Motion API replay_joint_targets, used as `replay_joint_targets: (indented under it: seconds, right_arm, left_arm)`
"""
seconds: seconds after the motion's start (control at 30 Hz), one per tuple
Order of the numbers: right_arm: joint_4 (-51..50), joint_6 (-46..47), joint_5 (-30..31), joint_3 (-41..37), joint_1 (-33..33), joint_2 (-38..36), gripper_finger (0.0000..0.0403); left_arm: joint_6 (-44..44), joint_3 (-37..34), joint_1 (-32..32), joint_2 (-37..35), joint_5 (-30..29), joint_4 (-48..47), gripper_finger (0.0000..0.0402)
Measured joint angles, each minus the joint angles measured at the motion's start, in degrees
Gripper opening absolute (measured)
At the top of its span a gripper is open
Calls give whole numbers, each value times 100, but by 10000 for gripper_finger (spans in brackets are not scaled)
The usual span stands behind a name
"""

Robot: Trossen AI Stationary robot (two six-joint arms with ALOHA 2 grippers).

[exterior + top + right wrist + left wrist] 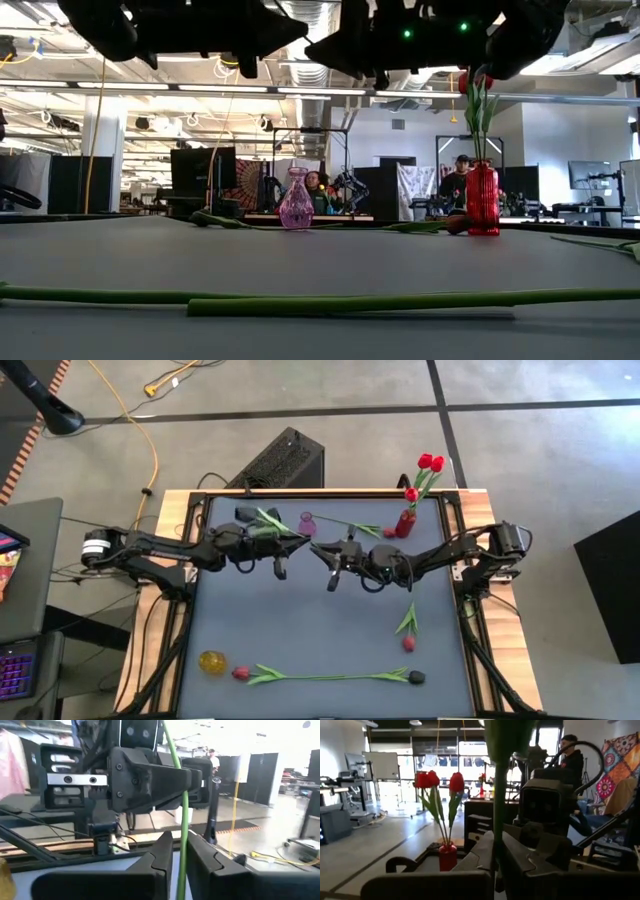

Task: Sort flowers into vase by color
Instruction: Put the middle black flower into the violet vase

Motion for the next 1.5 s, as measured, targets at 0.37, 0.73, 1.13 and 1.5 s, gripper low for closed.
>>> replay_joint_targets:
  seconds: [0.37,0.73,1.13,1.5]
  right_arm:
    - [-3422,558,251,8,-303,-1281,241]
    - [-5282,1303,295,-735,-348,-2115,281]
    - [-4948,1305,301,-1021,-350,-2184,281]
    - [-4965,1212,299,-1021,-356,-2183,281]
  left_arm:
    - [336,1086,497,7,6,-1751,0]
    - [384,2005,1533,31,-1102,-3878,0]
    - [-344,1982,1879,378,-464,-4292,0]
    - [-403,1982,1828,603,-451,-4291,0]
